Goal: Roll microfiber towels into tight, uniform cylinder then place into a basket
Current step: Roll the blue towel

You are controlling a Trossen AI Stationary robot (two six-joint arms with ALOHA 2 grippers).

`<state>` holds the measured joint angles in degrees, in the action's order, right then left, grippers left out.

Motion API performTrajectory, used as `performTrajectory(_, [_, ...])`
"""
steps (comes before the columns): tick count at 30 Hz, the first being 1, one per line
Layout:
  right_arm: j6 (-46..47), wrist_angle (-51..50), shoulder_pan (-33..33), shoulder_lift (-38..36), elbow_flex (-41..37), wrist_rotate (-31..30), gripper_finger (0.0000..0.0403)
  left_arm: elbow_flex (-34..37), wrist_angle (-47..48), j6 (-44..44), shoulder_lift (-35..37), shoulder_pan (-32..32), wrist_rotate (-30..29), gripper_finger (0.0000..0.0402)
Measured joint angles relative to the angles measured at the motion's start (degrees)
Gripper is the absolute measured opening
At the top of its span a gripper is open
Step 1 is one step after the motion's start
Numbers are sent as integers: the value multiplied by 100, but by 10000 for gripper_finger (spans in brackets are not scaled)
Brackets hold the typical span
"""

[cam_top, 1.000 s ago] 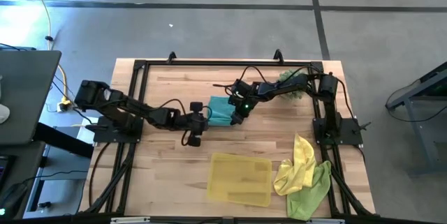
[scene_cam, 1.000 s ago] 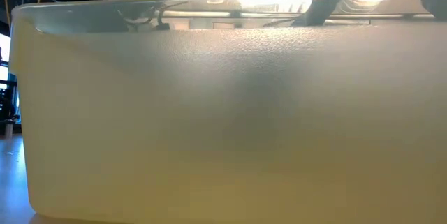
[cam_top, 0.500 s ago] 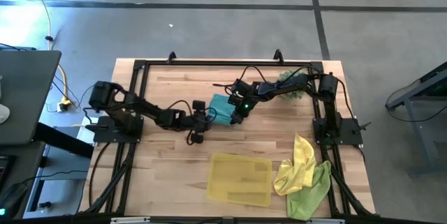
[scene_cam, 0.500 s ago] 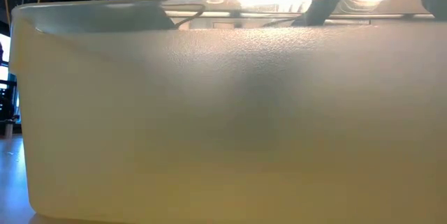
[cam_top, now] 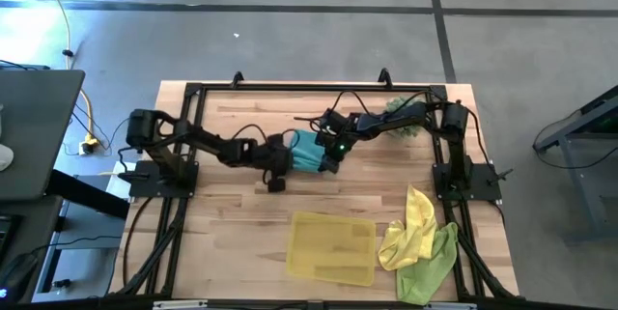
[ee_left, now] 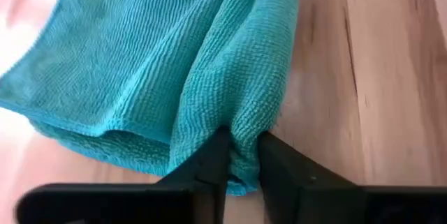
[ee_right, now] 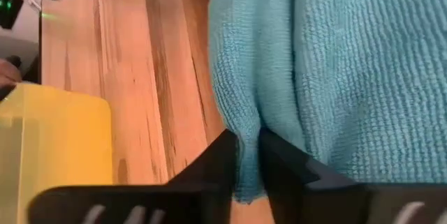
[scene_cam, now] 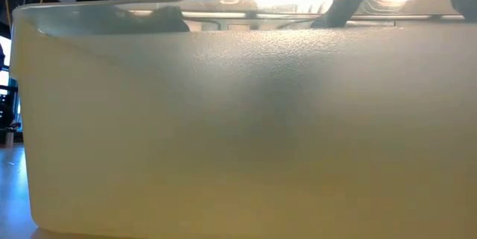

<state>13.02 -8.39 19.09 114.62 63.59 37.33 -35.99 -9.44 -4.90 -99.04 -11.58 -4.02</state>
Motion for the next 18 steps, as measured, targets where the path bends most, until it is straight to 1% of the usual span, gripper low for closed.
performTrajectory(4, [-688, -29, -9, -269, 0, -31, 103, -9, 106, 700, 7, -180, 704, 15])
performTrajectory(6, [-1304, -51, -51, -480, 0, -57, 116, -9, 118, 1056, 7, -274, 1355, 6])
performTrajectory(8, [-2025, -123, -176, -674, 0, -312, 120, 7, 211, 1387, 7, -400, 2192, 7])
performTrajectory(10, [-2823, -212, -425, -825, 0, -827, 120, 38, 302, 1795, -16, -559, 3000, 9])
performTrajectory(11, [-3207, -236, -578, -873, 0, -1111, 120, 49, 328, 1995, -33, -648, 3309, 9])
performTrajectory(12, [-3548, -240, -732, -908, 0, -1397, 121, 51, 338, 2116, -42, -730, 3485, 9])
performTrajectory(15, [-4170, -247, -1238, -925, 0, -2295, 121, 48, 335, 2391, -39, -905, 3613, 5])
performTrajectory(18, [-4457, -232, -1678, -925, 0, -3283, 121, 46, 275, 2767, -39, -1069, 3640, 3])
